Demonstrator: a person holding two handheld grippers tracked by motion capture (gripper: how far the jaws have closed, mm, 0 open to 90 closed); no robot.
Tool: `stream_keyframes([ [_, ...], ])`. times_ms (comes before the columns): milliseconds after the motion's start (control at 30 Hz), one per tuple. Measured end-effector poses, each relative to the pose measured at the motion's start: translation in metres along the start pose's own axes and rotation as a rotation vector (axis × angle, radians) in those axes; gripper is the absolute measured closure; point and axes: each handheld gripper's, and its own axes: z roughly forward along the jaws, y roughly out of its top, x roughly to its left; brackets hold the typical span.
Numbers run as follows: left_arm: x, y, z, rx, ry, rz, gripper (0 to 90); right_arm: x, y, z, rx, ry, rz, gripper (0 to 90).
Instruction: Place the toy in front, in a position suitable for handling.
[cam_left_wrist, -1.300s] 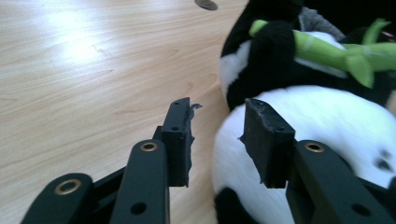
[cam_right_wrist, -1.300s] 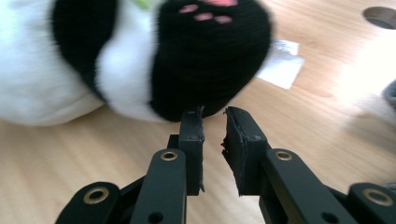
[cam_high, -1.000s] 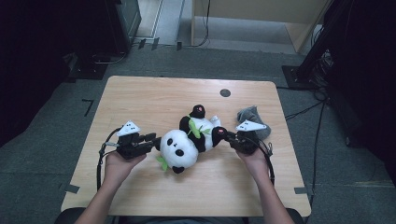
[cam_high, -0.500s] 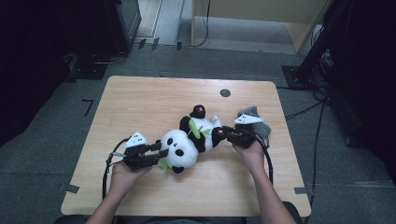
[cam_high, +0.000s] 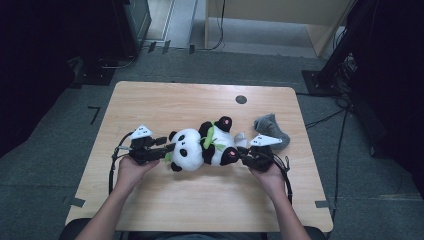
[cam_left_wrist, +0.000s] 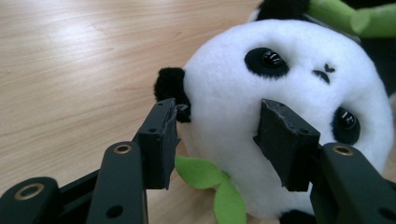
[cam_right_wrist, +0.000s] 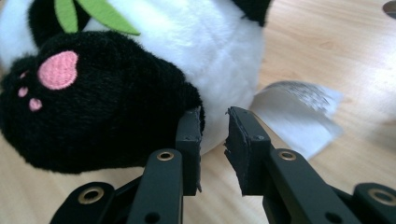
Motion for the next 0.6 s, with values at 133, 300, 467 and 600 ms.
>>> stream_keyframes([
  [133,0.006,0.006,0.005,0.001,0.004,0.001,46.8,0.01,-0.005,-0.005,0.01,0.01,-0.004,71.3],
  [300,0.011,0.01,0.003,0.008,0.02,-0.002,43.0,0.007,-0.009,-0.011,0.001,-0.013,0.0,63.2],
  [467,0.009,0.008,-0.013,-0.005,-0.016,-0.009,39.6,-0.004,-0.008,-0.019,-0.037,-0.049,0.034,50.6],
  [600,-0.001,0.005,-0.021,-0.027,-0.075,0.006,34.1,-0.016,-0.002,-0.023,-0.047,-0.077,0.065,44.7],
])
